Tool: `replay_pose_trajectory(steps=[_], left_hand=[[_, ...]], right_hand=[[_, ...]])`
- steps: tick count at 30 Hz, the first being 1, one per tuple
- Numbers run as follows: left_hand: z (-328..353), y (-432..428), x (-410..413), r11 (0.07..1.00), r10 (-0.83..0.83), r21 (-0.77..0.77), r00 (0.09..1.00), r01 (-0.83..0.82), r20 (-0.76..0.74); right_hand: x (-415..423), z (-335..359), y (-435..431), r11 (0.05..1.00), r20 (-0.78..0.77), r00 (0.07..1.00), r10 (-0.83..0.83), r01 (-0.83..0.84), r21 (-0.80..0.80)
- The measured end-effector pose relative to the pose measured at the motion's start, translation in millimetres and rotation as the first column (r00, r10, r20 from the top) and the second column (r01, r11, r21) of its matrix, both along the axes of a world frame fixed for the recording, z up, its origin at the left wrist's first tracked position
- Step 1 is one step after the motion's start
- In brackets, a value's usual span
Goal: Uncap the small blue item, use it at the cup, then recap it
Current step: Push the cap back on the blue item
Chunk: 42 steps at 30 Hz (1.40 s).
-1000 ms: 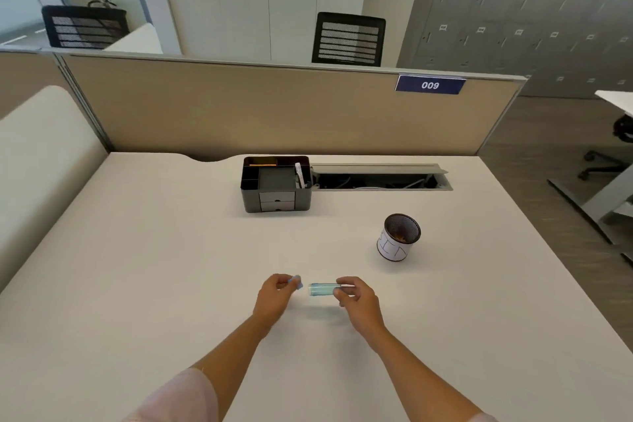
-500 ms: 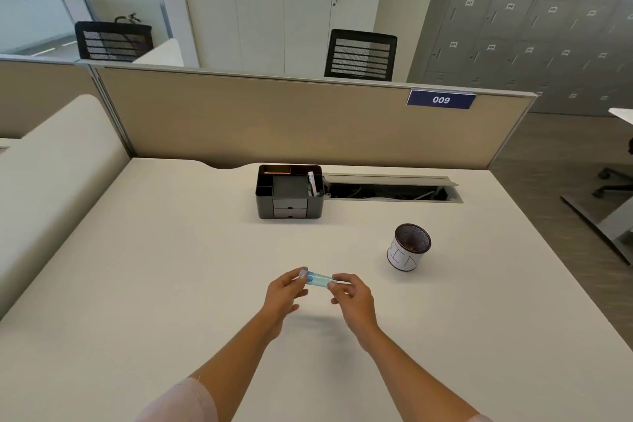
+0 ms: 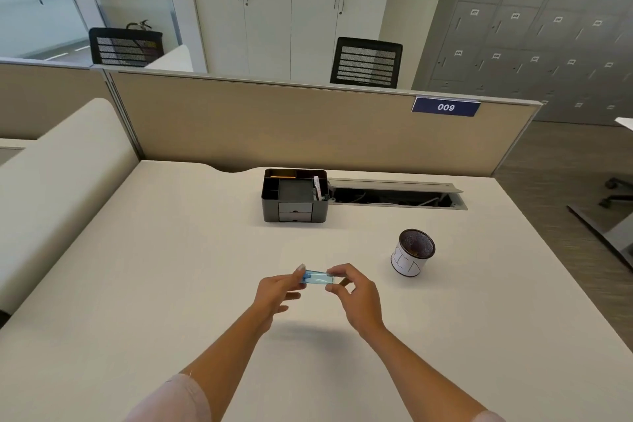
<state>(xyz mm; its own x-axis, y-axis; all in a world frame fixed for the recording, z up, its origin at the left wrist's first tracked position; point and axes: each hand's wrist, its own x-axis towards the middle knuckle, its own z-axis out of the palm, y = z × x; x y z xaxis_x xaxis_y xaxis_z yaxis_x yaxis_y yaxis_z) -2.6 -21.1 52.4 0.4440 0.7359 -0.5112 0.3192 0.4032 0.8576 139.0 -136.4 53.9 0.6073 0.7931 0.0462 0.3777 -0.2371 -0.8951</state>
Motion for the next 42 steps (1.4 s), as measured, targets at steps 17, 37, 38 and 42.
replay_pose_trajectory(steps=[17, 37, 38, 42], left_hand=[[15.2, 0.4, 11.2, 0.995, -0.006, 0.096, 1.0, 0.006, 0.001], [24.5, -8.2, 31.7, 0.8, 0.009, 0.534, 0.884, 0.273, -0.467], [25.1, -8.3, 31.3, 0.797, 0.026, 0.544, 0.884, 0.263, -0.466], [24.4, -9.8, 31.4, 0.798, 0.091, 0.561, 0.876, 0.22, -0.473]], right_hand=[[10.6, 3.0, 8.1, 0.995, 0.16, 0.984, 0.085, -0.09, 0.03], [6.9, -11.7, 14.1, 0.997, 0.084, 0.995, 0.057, -0.061, 0.051], [6.3, -12.3, 13.9, 0.996, 0.084, 0.995, 0.06, -0.065, 0.056], [3.5, -12.9, 16.1, 0.994, 0.109, 0.991, 0.077, -0.085, 0.069]])
